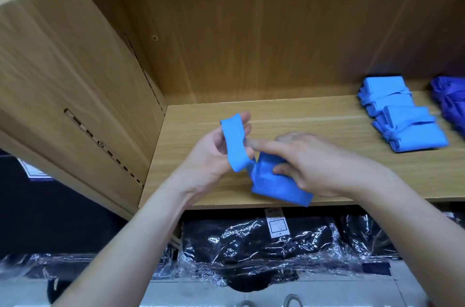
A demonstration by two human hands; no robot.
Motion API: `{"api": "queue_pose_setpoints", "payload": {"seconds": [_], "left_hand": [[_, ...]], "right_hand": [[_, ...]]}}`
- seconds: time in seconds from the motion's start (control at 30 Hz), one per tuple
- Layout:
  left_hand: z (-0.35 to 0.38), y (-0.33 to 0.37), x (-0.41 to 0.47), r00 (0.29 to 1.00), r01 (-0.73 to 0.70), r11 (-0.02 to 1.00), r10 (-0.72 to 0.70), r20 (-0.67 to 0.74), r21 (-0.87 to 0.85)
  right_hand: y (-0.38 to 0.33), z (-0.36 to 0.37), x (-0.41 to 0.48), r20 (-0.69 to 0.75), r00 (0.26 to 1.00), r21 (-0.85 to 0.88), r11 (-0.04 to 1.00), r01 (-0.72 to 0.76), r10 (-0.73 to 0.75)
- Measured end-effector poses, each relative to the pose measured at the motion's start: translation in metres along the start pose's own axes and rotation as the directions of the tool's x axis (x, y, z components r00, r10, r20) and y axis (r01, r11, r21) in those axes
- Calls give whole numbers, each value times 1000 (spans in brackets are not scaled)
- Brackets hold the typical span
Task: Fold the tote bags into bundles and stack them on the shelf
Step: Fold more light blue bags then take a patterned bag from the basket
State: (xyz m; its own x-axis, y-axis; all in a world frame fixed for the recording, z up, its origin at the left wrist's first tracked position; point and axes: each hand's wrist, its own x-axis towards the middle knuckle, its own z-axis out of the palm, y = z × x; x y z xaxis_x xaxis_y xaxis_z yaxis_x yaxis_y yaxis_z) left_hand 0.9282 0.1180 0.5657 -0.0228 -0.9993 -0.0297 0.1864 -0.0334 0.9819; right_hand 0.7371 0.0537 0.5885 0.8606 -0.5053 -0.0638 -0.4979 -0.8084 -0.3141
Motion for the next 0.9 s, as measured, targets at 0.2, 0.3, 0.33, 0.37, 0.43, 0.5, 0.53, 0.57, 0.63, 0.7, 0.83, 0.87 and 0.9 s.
{"api": "queue_pose_setpoints", "payload": {"seconds": [0.2,0.3,0.33,0.37,0.43,0.5,0.53,0.57,0.63,0.7,0.83,0.87,0.9], "left_hand": [[22,-2,6,984,112,989,-97,-148,95],[15,2,5,951,158,985,-169,-260,-63],[10,4,4,945,187,980,-199,-259,-70],[4,7,0,940,227,973,-231,-250,-43],[-8,8,-10,925,296,951,-263,-273,85],[-17,15,-20,931,229,930,-123,-344,288],[-22,21,-23,947,115,884,40,-319,452],[-24,29,-26,959,-35,773,205,-197,633],[-17,41,-24,915,-346,320,325,241,882],[-3,40,-12,810,-524,-166,206,549,836],[12,25,12,666,-679,-389,27,745,622],[8,22,15,648,-706,-356,26,761,613],[5,21,15,671,-711,-258,29,741,654]], "right_hand": [[8,15,9,212,976,98,993,-63,41],[14,22,5,187,982,447,888,-108,25],[17,23,3,169,985,504,857,-111,29],[20,23,1,165,986,534,837,-121,37],[25,23,-3,179,983,558,817,-144,50],[29,20,-5,197,979,554,819,-154,50],[31,18,-5,208,977,531,834,-152,46],[32,15,-5,229,973,499,853,-153,40],[32,11,-4,280,960,423,896,-135,13],[28,7,-1,339,940,342,934,-100,-23],[23,3,3,424,904,236,970,-49,-58],[25,2,2,431,900,240,970,-50,-60],[29,0,0,426,903,273,960,-63,-62]]}}
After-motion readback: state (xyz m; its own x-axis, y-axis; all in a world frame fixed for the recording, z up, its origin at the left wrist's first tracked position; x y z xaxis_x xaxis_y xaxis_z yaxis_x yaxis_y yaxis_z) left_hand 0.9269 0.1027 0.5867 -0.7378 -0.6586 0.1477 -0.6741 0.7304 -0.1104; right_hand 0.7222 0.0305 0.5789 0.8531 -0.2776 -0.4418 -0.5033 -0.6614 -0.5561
